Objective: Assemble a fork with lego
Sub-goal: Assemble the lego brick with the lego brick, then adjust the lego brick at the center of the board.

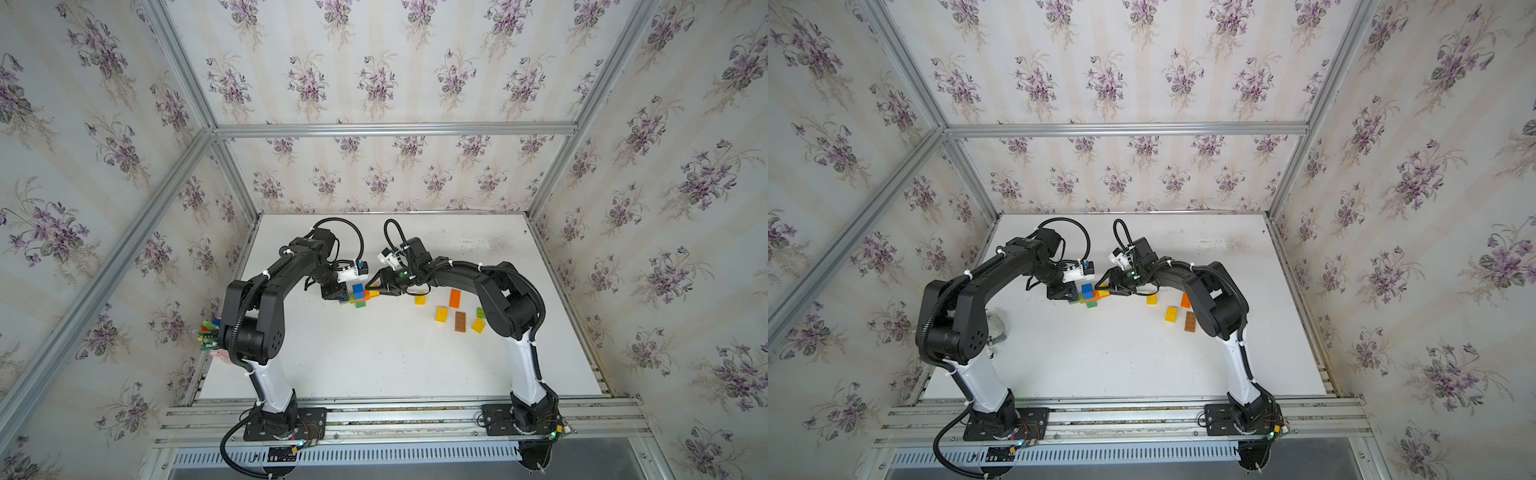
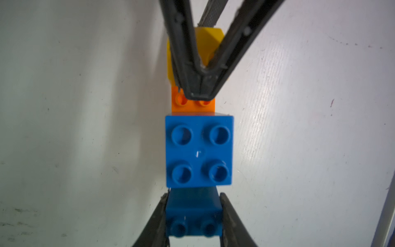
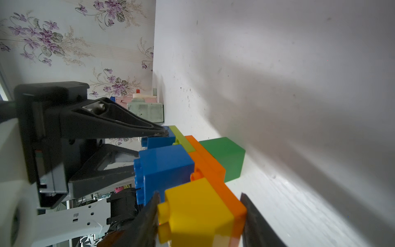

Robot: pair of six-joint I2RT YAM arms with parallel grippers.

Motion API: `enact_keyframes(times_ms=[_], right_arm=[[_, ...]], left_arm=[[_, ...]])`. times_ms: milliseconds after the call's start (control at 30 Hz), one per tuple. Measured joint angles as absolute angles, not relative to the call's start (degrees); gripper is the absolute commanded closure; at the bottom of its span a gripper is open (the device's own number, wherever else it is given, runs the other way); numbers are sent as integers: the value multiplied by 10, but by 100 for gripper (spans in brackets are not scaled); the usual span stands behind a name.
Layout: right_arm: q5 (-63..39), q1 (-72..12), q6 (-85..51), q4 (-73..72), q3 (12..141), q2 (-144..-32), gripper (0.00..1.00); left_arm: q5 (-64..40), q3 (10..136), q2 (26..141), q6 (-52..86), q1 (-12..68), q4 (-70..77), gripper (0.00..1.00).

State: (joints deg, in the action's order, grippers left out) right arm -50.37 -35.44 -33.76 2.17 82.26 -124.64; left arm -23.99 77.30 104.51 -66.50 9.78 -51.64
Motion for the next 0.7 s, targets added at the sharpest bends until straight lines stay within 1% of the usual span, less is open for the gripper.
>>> enact_keyframes(times_ms=[267, 333, 500, 700], right_arm=[[-503, -352, -343, 13, 816, -1243, 45], [-501, -352, -343, 13, 816, -1241, 45], [-500, -351, -343, 14, 813, -1239, 45], [-484, -350, -340, 44, 807, -1237, 44]], left_arm=[[-237, 754, 1041, -666, 98, -499, 76], [-237, 758, 1040, -665, 98, -500, 71], [-226, 779, 1045, -664, 101, -517, 56], [-189, 794, 1053, -659, 99, -528, 47]])
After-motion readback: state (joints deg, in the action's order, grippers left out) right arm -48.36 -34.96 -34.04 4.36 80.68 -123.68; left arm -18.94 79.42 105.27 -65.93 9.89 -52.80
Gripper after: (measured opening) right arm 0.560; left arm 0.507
